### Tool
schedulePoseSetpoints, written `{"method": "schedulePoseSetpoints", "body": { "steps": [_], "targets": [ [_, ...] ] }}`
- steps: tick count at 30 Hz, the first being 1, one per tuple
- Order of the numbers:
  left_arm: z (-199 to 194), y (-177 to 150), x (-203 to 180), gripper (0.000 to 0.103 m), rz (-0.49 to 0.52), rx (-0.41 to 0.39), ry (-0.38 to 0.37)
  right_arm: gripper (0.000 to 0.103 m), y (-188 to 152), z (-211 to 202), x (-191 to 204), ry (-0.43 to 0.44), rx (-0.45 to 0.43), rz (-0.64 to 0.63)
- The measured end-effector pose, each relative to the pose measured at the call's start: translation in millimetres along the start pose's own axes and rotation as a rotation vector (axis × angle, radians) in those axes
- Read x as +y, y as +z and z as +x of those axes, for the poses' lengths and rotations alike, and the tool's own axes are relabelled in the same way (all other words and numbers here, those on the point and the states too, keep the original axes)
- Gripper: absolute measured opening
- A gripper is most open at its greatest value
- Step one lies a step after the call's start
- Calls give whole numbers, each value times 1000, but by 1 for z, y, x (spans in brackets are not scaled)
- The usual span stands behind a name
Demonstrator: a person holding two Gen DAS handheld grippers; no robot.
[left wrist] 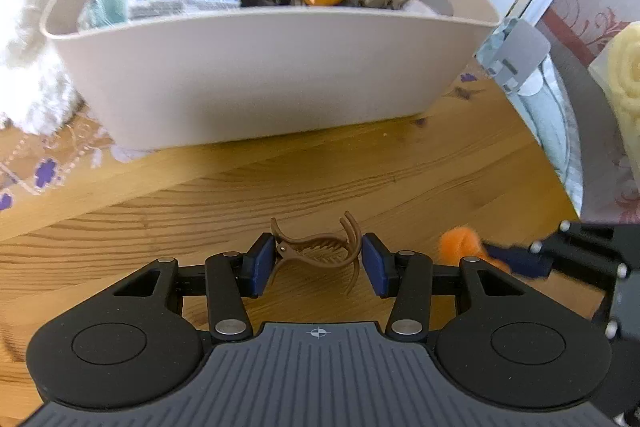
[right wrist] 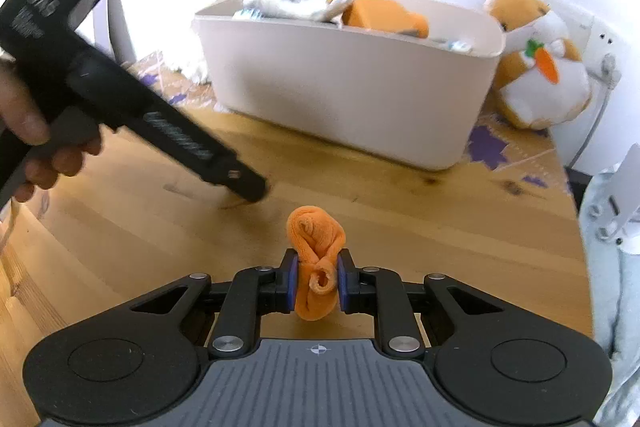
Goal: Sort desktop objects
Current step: 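Carry the claw clip and sock over the basket and open both tools to drop them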
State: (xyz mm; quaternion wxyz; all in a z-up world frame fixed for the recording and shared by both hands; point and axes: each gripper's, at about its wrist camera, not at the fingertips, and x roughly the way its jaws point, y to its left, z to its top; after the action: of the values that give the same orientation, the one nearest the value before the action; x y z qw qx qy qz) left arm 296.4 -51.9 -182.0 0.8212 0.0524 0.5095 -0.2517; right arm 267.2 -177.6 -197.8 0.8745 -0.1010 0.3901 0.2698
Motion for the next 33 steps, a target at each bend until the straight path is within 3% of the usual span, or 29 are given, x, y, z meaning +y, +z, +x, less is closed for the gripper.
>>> {"method": "schedulePoseSetpoints", "body": {
  "steps": [10,21,28,33],
  "targets": [
    [-63,7,26,49,0,-106,9,18,35,-42,-35,-63,-112,-20],
    [-127,69,48,49,21,-304,64,18,93,-67,-66,-161,-256,-44],
    [-132,119,55,49,21,-376,121,18,138,-60,-77,-190,-319,-68],
    [-114,146,61,49,-5,-353,148,18,160,-44,-74,-198,-321,-108]
  ]
}}
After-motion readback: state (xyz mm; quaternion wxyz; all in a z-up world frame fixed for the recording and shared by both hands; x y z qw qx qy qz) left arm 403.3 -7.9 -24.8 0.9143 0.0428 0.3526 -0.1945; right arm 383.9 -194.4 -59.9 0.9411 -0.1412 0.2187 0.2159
